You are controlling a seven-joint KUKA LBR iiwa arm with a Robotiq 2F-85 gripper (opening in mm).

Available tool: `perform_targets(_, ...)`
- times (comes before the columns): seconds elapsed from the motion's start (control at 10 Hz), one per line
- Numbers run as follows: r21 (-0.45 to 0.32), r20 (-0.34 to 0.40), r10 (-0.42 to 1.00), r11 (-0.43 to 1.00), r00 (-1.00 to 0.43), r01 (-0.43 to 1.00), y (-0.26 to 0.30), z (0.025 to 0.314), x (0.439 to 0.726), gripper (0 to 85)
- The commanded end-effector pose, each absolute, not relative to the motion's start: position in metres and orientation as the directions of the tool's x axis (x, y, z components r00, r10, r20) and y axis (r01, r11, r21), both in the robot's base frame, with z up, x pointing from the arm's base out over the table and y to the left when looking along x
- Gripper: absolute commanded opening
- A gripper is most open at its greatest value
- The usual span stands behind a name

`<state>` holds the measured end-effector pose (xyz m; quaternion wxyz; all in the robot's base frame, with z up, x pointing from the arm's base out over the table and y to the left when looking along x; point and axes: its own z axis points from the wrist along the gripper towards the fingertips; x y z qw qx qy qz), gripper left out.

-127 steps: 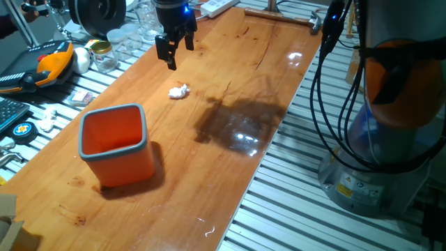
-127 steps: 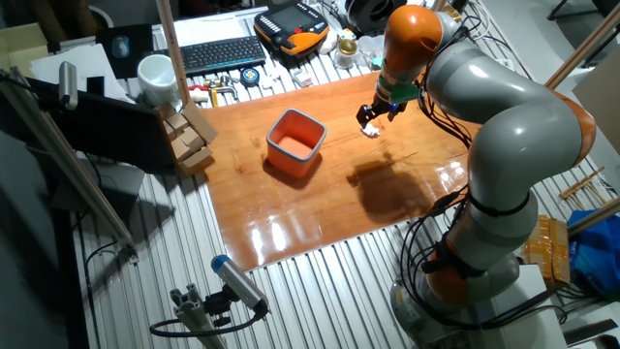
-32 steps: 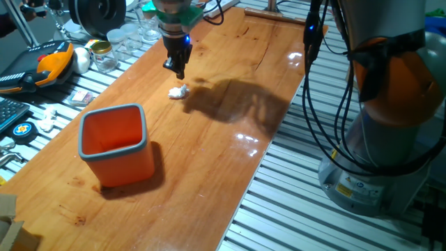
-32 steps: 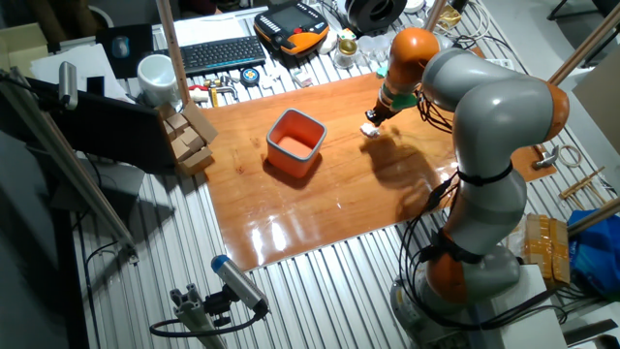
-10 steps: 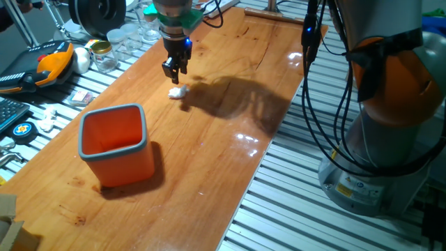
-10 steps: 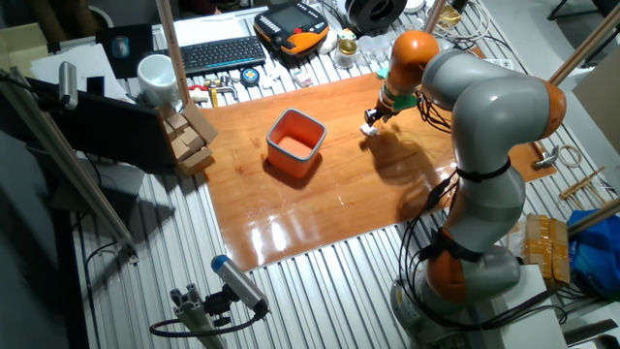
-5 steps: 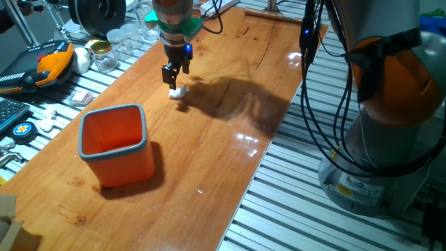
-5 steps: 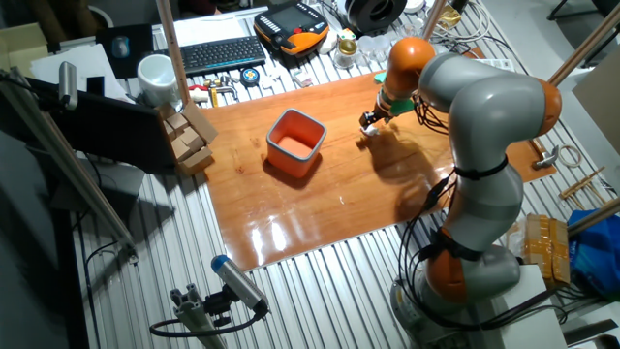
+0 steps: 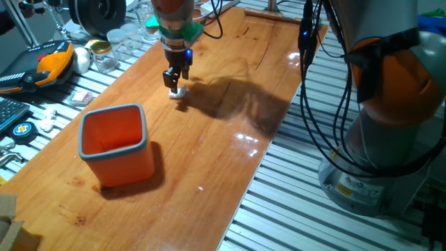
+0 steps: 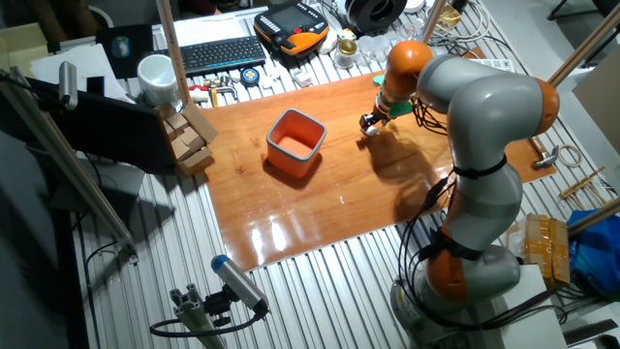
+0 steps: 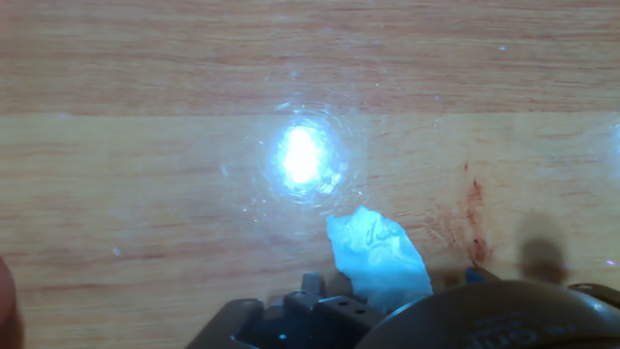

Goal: Put the garbage in the trash can

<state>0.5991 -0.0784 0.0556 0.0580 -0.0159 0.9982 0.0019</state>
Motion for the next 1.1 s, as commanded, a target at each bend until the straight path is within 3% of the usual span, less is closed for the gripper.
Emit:
perform_targets(0.0,0.005,-0.118,-0.033,0.999,-0.992,-0.034,-0.0795,0.0516,0.5991,68.0)
perform_targets(0.8,0.006,-0.113,-0.045,0.999,-0.993,-0.046,-0.0806,0.0437,0.5976,68.0)
perform_targets(0.9,0.004,-0.112,-0.050,0.999,-0.992,-0.051,-0.0814,0.0434,0.5972,51.0)
perform_targets(1.0,0.003,-0.111,-0.053,0.999,-0.992,-0.054,-0.0818,0.0430,0.5970,51.0)
